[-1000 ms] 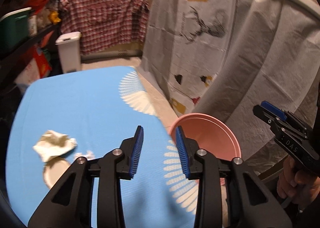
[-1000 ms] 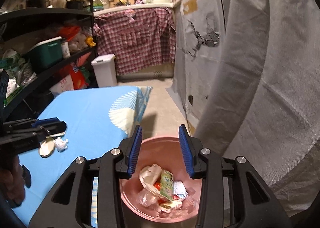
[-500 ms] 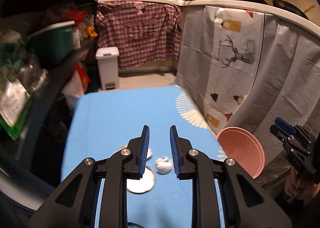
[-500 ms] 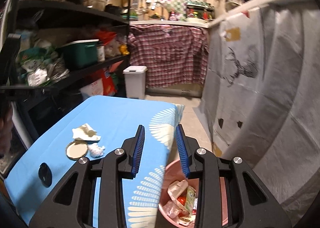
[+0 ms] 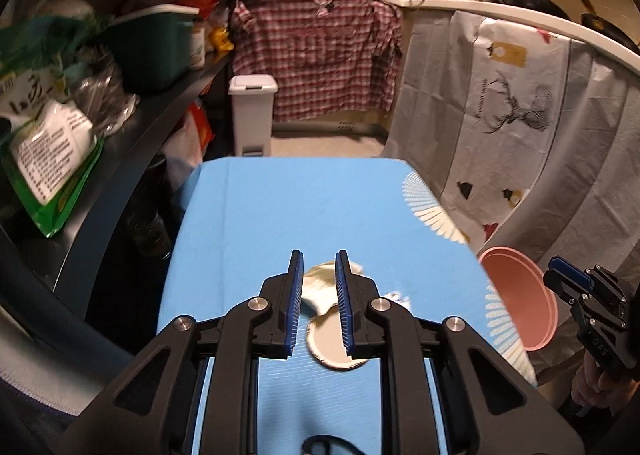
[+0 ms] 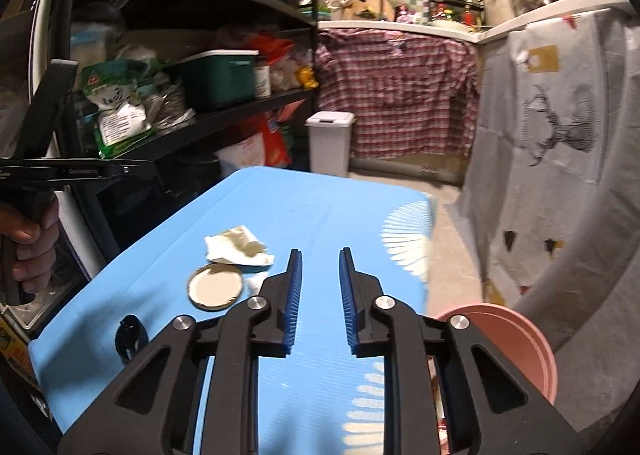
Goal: Collect trash
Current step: 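Move both open tools back toward the remaining table items, then grasp the crumpled white tissue with the right tool while the left tool grasps the cream napkin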
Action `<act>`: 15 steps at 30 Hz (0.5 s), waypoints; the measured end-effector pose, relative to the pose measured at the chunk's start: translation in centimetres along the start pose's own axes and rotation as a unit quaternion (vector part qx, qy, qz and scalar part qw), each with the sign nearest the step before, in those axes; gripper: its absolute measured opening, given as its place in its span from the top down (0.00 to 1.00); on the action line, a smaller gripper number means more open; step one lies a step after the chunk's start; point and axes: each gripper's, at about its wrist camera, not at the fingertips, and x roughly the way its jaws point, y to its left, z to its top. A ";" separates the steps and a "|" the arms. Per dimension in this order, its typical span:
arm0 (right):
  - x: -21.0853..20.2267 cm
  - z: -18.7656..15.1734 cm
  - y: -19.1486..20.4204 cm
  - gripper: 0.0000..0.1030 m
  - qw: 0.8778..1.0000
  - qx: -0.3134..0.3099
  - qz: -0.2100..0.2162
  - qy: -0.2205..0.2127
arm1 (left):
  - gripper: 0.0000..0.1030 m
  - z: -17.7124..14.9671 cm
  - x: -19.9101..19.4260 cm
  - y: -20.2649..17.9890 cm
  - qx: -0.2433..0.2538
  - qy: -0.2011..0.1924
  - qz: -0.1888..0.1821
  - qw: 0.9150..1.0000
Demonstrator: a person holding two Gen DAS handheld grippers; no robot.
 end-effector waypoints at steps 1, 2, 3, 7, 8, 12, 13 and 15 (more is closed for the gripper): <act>0.6 -0.1 0.5 0.82 1.000 -0.002 0.005 0.002 | 0.84 -0.1 0.3 0.4 -0.003 0.002 0.001 1.000; 1.0 -0.1 0.9 0.82 1.000 -0.003 0.008 0.004 | 0.84 -0.2 0.5 0.9 -0.006 0.005 0.002 1.000; 1.6 -0.3 1.3 0.82 1.000 -0.004 0.012 0.007 | 0.84 -0.2 0.8 1.1 -0.008 0.007 0.002 1.000; 3.9 -0.8 2.9 0.82 0.999 -0.017 0.024 0.020 | 0.84 -0.7 2.0 1.5 -0.007 0.019 0.006 1.000; 4.2 -0.9 3.1 0.82 0.999 -0.019 0.026 0.022 | 0.84 -0.8 2.3 1.5 -0.004 0.021 0.007 1.000; 5.9 -1.2 3.7 0.81 0.999 -0.023 0.037 0.034 | 0.84 -0.8 3.3 1.9 -0.004 0.024 0.005 1.000; 6.3 -1.3 3.7 0.81 0.998 -0.021 0.038 0.036 | 0.84 -0.8 3.5 2.1 -0.005 0.025 0.005 1.000; 6.9 -1.3 3.7 0.81 0.998 -0.019 0.041 0.040 | 0.84 -0.9 4.1 2.4 -0.007 0.028 0.007 1.000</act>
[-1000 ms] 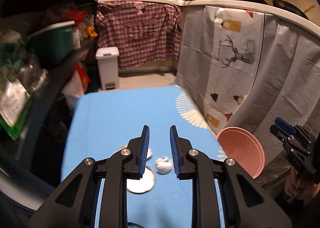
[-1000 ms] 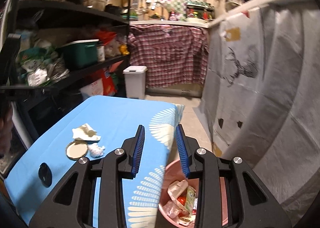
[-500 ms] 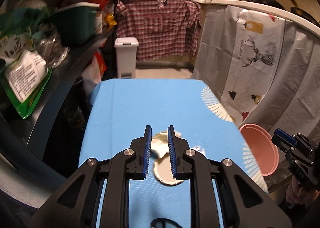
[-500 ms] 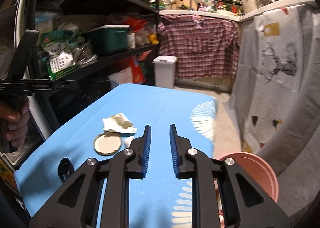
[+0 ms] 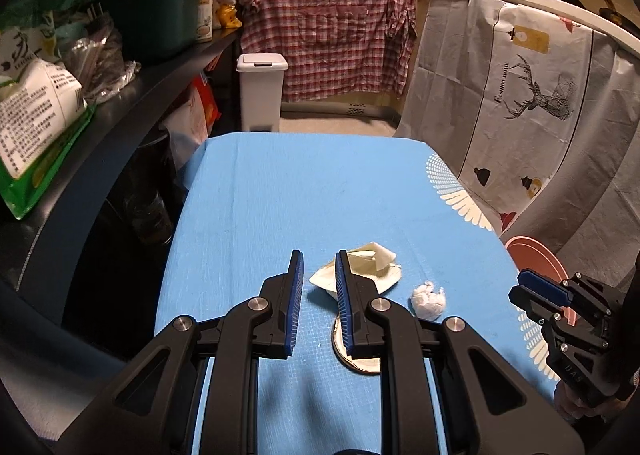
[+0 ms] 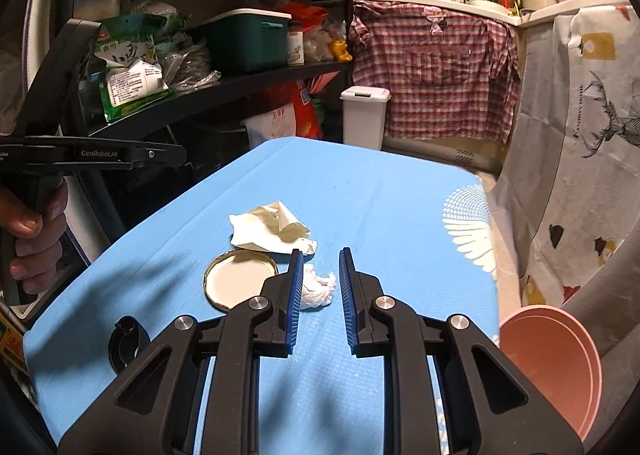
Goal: Collect trash
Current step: 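Grasp the crumpled white tissue with the right tool while the left tool grasps the cream napkin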
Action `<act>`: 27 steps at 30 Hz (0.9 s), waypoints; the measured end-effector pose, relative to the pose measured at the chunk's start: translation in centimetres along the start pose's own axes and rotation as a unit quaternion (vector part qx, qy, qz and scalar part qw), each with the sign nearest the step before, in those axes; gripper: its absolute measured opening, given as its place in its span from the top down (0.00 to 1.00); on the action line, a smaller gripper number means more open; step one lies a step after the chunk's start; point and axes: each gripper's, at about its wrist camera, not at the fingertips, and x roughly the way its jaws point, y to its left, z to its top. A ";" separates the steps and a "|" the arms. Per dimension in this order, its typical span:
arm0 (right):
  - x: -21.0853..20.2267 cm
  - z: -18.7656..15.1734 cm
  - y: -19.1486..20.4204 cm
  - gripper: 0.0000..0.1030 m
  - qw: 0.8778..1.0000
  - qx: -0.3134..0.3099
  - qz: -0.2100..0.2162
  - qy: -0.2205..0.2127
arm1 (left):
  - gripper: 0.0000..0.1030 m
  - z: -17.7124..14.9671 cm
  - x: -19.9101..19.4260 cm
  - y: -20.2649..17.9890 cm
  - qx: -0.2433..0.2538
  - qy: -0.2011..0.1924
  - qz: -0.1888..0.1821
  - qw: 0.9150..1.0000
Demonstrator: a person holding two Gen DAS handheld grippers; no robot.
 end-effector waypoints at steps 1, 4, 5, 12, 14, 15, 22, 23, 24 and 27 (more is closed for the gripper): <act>0.5 0.0 0.0 0.81 1.000 0.001 0.002 0.003 | 0.84 0.0 0.2 0.1 -0.002 0.001 -0.001 1.000; 1.8 -0.2 0.2 0.81 1.000 0.002 0.007 0.012 | 0.84 -0.1 1.1 0.7 -0.012 0.005 -0.005 1.000; 2.1 -0.3 0.2 0.81 1.000 0.003 0.008 0.015 | 0.84 -0.1 1.3 0.9 -0.015 0.007 -0.006 1.000; 4.9 -0.5 0.8 0.69 0.999 0.003 0.024 0.041 | 0.84 -0.6 3.9 1.8 -0.031 0.030 -0.016 0.999; 5.8 -0.6 1.1 0.60 0.998 0.001 0.034 0.054 | 0.84 -0.8 4.6 2.1 -0.035 0.036 -0.012 0.999; 6.1 -0.7 1.2 0.59 0.998 -0.003 0.036 0.060 | 0.84 -0.8 4.9 2.3 -0.037 0.037 -0.012 0.999; 8.1 -1.4 1.7 0.59 0.996 -0.017 0.026 0.086 | 0.72 -1.4 7.6 2.2 -0.050 0.070 -0.033 0.996; 8.2 -1.4 1.6 0.59 0.996 -0.016 0.026 0.089 | 0.66 -1.5 7.9 2.1 -0.051 0.074 -0.035 0.995; 8.4 -1.4 1.5 0.59 0.995 -0.013 0.026 0.092 | 0.64 -1.6 8.2 2.1 -0.054 0.078 -0.037 0.995; 8.6 -1.4 1.1 0.59 0.995 -0.009 0.024 0.095 | 0.62 -1.7 8.8 2.1 -0.065 0.085 -0.046 0.993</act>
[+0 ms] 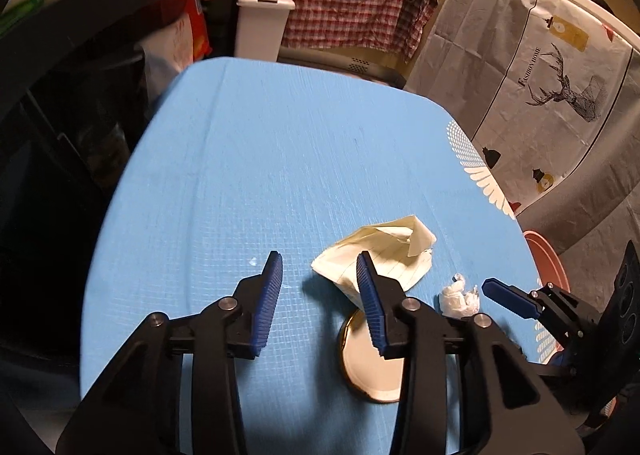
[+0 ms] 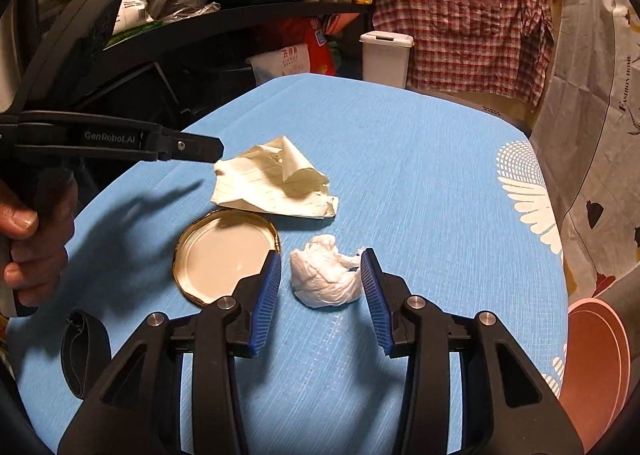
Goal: Collect trash
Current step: 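Grasp the crumpled white tissue with the right tool while the left tool grasps the cream napkin, then carry the tissue over the pink bin with the right tool while the left tool carries the napkin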
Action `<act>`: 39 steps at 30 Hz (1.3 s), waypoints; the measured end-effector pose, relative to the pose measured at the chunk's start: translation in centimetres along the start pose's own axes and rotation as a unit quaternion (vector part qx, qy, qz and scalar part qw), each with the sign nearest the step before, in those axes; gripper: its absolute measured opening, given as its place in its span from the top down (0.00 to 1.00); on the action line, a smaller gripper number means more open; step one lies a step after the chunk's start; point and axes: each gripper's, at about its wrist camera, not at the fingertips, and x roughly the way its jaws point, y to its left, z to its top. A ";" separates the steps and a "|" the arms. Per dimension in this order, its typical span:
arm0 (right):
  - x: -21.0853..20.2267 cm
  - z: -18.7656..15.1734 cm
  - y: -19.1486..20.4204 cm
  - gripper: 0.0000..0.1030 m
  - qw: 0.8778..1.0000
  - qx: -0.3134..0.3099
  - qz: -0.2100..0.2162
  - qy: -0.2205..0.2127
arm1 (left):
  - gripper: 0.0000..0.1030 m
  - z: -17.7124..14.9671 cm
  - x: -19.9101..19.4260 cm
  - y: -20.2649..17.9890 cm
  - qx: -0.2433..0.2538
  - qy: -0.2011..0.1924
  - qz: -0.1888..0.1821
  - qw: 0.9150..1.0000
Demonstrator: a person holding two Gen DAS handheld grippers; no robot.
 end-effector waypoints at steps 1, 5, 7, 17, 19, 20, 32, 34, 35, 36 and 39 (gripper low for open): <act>0.1 0.0 -0.1 0.59 1.000 0.002 0.000 0.003 | 0.62 -0.1 0.1 -0.1 -0.003 0.002 -0.003 1.000; 0.6 0.0 -0.4 0.61 1.000 0.007 0.003 0.015 | 0.63 -0.3 1.1 -0.3 -0.006 0.017 -0.007 1.000; 0.7 0.0 -0.4 0.69 1.000 0.004 0.003 0.017 | 0.63 -0.3 1.6 -0.4 -0.006 0.024 -0.008 1.000; -1.0 0.4 -0.6 0.86 1.000 0.000 0.006 -0.002 | 0.95 0.0 0.5 -1.4 0.005 0.007 -0.008 1.000; -1.6 0.5 -0.8 0.86 1.000 0.001 0.005 -0.007 | 0.96 0.2 0.0 -1.8 0.011 0.002 -0.008 1.000; -1.8 0.5 -0.8 0.86 1.000 0.002 0.005 -0.009 | 0.97 0.2 -0.2 -1.9 0.013 0.000 -0.008 1.000; -5.9 1.1 -1.9 0.86 0.999 0.015 -0.002 -0.040 | 0.98 0.7 -4.9 -3.8 0.025 -0.054 0.008 0.998; -6.8 1.2 -2.1 0.86 0.999 0.019 -0.003 -0.047 | 0.98 0.8 -5.6 -4.1 0.024 -0.063 0.009 0.998; -7.3 1.0 -2.1 0.86 0.999 0.019 -0.004 -0.050 | 0.98 0.8 -6.1 -4.3 0.023 -0.068 0.011 0.997; -7.8 1.0 -2.1 0.86 0.998 0.020 -0.005 -0.054 | 0.98 0.8 -6.5 -4.5 0.022 -0.073 0.011 0.997; -9.1 1.0 -2.2 0.86 0.998 0.023 -0.007 -0.064 | 0.98 0.6 -7.6 -5.3 0.021 -0.083 0.016 0.996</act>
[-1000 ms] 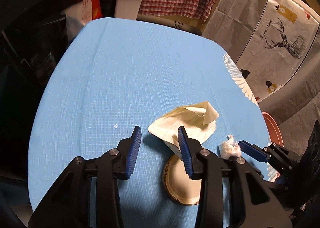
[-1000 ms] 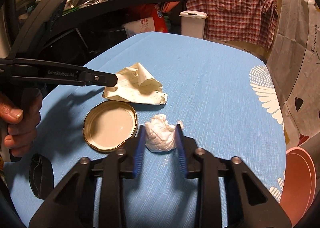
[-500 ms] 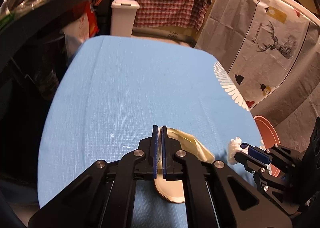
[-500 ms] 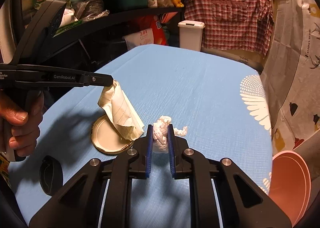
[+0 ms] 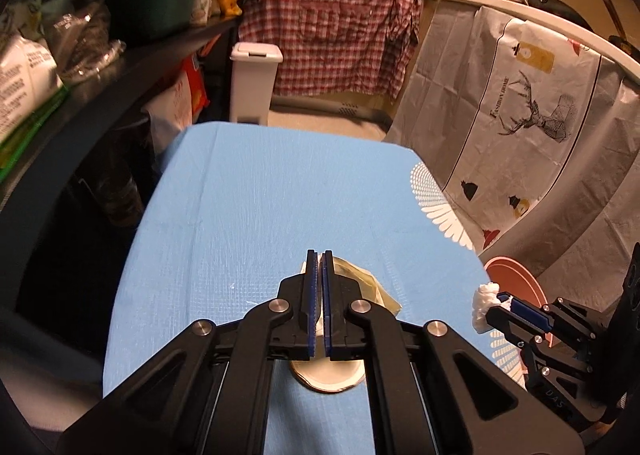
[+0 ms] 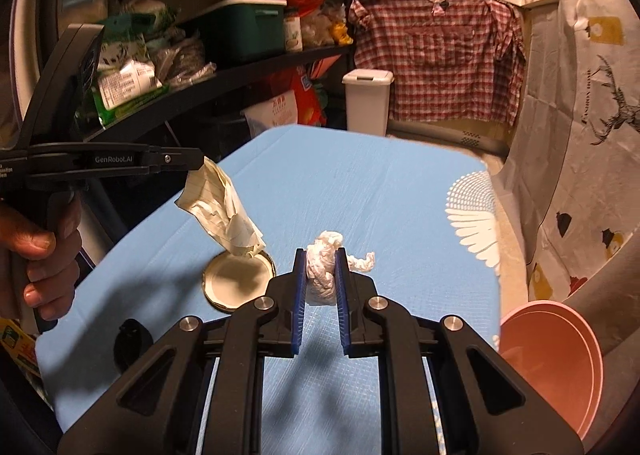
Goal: Collect trash
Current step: 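Carry the tissue over the pink bin with the right tool while the left tool carries the napkin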
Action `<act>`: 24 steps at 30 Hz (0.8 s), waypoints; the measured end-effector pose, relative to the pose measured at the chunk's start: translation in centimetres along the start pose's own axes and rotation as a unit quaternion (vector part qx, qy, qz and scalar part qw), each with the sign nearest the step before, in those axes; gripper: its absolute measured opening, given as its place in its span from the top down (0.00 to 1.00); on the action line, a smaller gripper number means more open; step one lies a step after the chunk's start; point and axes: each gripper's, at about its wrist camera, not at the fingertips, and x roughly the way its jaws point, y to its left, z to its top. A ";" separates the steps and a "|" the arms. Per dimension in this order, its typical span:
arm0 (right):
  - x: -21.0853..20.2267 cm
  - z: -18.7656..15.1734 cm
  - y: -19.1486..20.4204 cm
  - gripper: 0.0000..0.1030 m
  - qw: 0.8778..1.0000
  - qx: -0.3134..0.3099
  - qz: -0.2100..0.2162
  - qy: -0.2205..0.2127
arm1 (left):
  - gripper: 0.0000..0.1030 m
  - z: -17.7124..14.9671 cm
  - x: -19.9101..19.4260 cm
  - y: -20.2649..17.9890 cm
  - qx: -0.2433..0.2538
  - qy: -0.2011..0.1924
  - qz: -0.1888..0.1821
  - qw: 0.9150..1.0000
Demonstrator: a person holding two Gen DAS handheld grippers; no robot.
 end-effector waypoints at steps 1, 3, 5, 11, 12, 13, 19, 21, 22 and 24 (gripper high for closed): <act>-0.4 0.1 -0.1 0.86 1.000 0.001 -0.001 -0.003 | 0.98 0.0 -0.4 -0.3 0.001 -0.003 0.001 1.000; -1.4 0.2 -0.2 0.86 1.000 0.003 -0.002 -0.011 | 0.98 -0.1 -1.0 -0.9 0.004 -0.007 0.000 1.000; -2.4 0.2 -0.3 0.86 1.000 0.006 -0.004 -0.018 | 0.98 -0.2 -1.9 -1.6 0.005 -0.013 0.000 1.000; -4.9 0.5 -0.7 0.86 0.999 0.017 -0.004 -0.033 | 0.98 -0.5 -3.9 -3.4 0.010 -0.029 -0.005 1.000; -5.4 0.6 -0.8 0.86 0.999 0.018 -0.004 -0.037 | 0.98 -0.4 -4.3 -3.7 0.009 -0.032 -0.007 0.999; -5.9 0.7 -0.9 0.86 0.999 0.020 -0.005 -0.040 | 0.98 -0.4 -4.6 -3.9 0.006 -0.036 -0.009 0.999; -9.4 1.8 -2.4 0.86 0.998 0.037 -0.012 -0.059 | 0.98 -0.2 -6.3 -5.3 0.007 -0.052 -0.020 0.998; -10.6 2.1 -3.3 0.86 0.997 0.046 -0.015 -0.063 | 0.98 -0.2 -6.4 -5.7 0.008 -0.054 -0.024 0.998; -11.2 2.3 -3.8 0.86 0.997 0.049 -0.016 -0.065 | 0.98 -0.2 -6.4 -5.8 0.010 -0.055 -0.026 0.998; -12.2 2.4 -4.8 0.86 0.996 0.054 -0.020 -0.067 | 0.98 -0.2 -6.2 -6.1 0.014 -0.053 -0.028 0.998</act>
